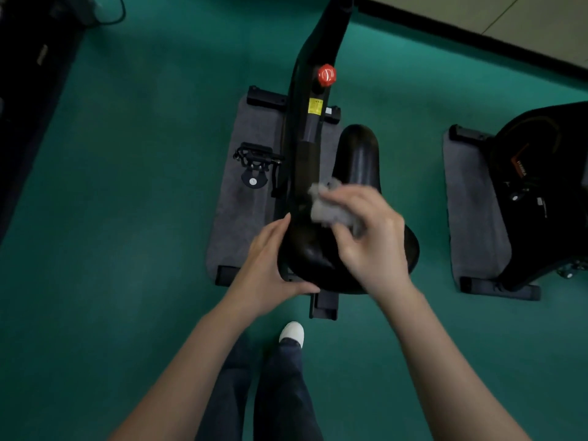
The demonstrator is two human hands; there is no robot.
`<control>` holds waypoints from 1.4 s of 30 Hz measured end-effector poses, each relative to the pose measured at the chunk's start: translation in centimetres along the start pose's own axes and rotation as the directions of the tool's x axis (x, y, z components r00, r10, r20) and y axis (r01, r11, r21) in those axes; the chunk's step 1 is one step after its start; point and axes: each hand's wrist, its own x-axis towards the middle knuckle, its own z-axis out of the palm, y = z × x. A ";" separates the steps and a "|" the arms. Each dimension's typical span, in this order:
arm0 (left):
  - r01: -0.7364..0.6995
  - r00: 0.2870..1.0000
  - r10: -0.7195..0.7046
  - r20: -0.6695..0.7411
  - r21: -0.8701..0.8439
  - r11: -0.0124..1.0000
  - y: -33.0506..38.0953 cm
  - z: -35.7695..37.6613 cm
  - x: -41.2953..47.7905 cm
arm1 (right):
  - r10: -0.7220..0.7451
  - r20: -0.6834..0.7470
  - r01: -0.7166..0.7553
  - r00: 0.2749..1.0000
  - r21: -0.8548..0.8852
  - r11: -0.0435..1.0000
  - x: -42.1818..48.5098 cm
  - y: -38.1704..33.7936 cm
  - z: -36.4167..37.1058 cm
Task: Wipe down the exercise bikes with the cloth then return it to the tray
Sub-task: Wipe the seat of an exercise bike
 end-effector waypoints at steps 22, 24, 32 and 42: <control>0.066 0.996 -0.075 -0.049 -0.168 0.984 -0.9 1.2 -0.6 | -0.237 0.258 0.193 0.937 0.185 0.964 -4.5 1.0 -1.6; 0.073 0.997 -0.078 -0.030 -0.135 0.988 -0.7 1.1 -0.5 | -0.201 0.218 0.165 0.955 0.173 0.971 -3.8 1.0 -2.4; 0.088 0.995 -0.091 -0.031 -0.096 0.992 -0.8 1.4 -0.4 | -0.203 0.123 0.195 0.971 0.076 0.978 -1.4 1.3 -0.4; 0.100 0.979 -0.122 -0.165 -0.137 0.985 -1.3 2.4 -1.1 | -0.547 0.368 0.420 0.752 0.372 0.828 0.9 2.8 -0.9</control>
